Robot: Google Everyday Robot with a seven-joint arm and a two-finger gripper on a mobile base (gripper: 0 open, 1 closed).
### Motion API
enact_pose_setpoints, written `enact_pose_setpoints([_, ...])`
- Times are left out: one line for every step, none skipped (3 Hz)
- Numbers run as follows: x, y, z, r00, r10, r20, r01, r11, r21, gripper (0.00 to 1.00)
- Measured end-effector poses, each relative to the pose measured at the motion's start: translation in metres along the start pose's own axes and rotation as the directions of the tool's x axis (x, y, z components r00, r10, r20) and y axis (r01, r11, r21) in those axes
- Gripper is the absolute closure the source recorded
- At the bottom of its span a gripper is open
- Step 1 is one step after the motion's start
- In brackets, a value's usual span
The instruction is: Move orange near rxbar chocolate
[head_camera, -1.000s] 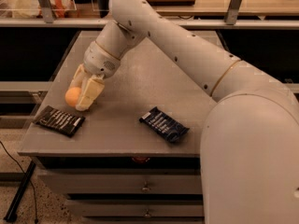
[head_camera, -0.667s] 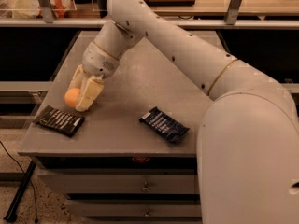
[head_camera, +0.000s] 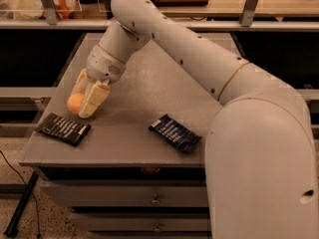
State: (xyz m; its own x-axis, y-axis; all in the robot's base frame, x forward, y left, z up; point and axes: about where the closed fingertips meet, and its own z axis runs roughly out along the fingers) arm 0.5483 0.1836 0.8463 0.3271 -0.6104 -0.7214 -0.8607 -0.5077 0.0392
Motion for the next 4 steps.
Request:
enact_pose_setpoints([0.000,0.000,0.001,1.000,-0.002,0.000,0.002,1.0000,-0.007,0.00])
enact_pose_setpoints([-0.001,-0.001,0.000,1.000,-0.005,-0.001,0.005,0.9999,-0.015,0.00])
enact_pose_setpoints([-0.005,0.000,-0.005,1.000,-0.011,-0.004,0.011,0.9998,-0.019,0.00])
enact_pose_setpoints([-0.010,0.001,-0.011,1.000,-0.021,-0.006,0.021,0.9993,-0.031,0.00])
